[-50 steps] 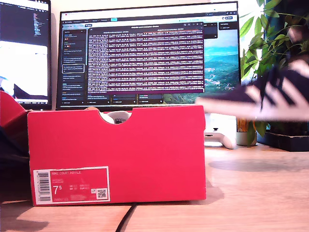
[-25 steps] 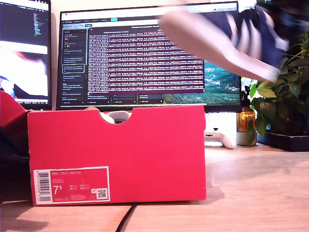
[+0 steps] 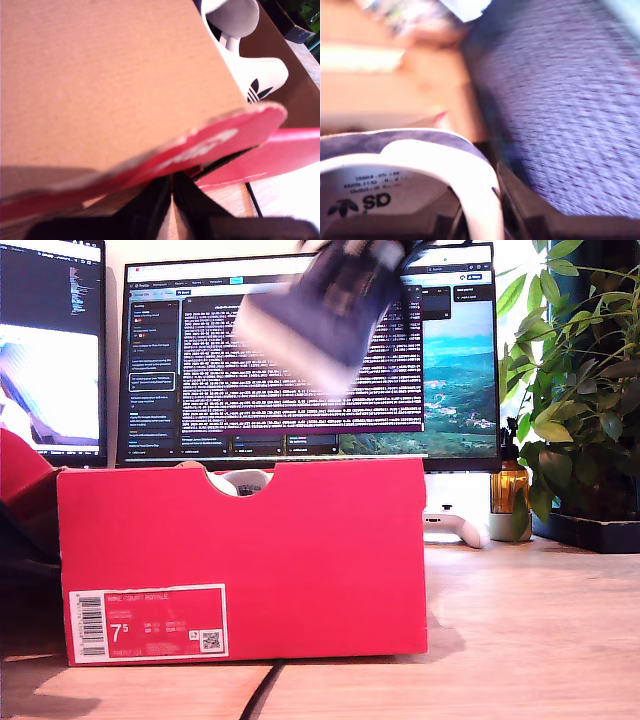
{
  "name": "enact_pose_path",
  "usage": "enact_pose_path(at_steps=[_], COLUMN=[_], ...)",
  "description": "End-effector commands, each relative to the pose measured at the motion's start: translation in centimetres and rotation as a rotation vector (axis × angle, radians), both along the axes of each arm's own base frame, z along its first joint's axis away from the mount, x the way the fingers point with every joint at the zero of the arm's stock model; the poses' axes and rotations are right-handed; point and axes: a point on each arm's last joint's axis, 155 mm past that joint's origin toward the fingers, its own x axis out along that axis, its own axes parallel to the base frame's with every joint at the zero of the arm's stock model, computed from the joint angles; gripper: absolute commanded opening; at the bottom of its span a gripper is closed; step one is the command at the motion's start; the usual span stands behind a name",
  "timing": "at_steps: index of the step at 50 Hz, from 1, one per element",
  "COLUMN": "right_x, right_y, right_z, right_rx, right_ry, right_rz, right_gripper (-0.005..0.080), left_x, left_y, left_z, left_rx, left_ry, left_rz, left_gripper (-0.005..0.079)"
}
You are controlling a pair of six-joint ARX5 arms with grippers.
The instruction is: Pack the blue shoes by picking the first shoe and placing it inside the red shoebox, left side, then picking and rotating the second shoe and placing it in the shoebox
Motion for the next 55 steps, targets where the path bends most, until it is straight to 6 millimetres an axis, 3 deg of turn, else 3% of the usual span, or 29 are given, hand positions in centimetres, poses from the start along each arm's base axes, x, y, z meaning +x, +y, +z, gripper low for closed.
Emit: enact_pose_path(at_steps=[1,23,45,55], right_x=[0.5,1.2,-1.0,-0.5], right_y=[0.4,-0.6,2.0,1.9], right_z=[0.5,-5.9,-11.5,-14.7], right_rx=[-0.017,-0.208,-0.299,-0.368], right_ry=[-0.042,0.038,0.163,0.194], right_rz=[0.006,-0.008,0.059,0.033], right_gripper=[-0.0013,-0.0013,-0.0013,-0.0013], left_x=[-0.4,-0.4,-0.4,-0.4], left_y=[0.2,0.2,0.2,0.2], left_z=[-0.9,-0.9,-0.9,-0.9], left_rx=[0.014,0.014,0.014,0.014], left_ry=[0.011,0.011,0.012,0.012], left_rz=[-0.006,-0.006,-0.006,-0.006], left_gripper=[-0.002,-0.002,-0.002,-0.002])
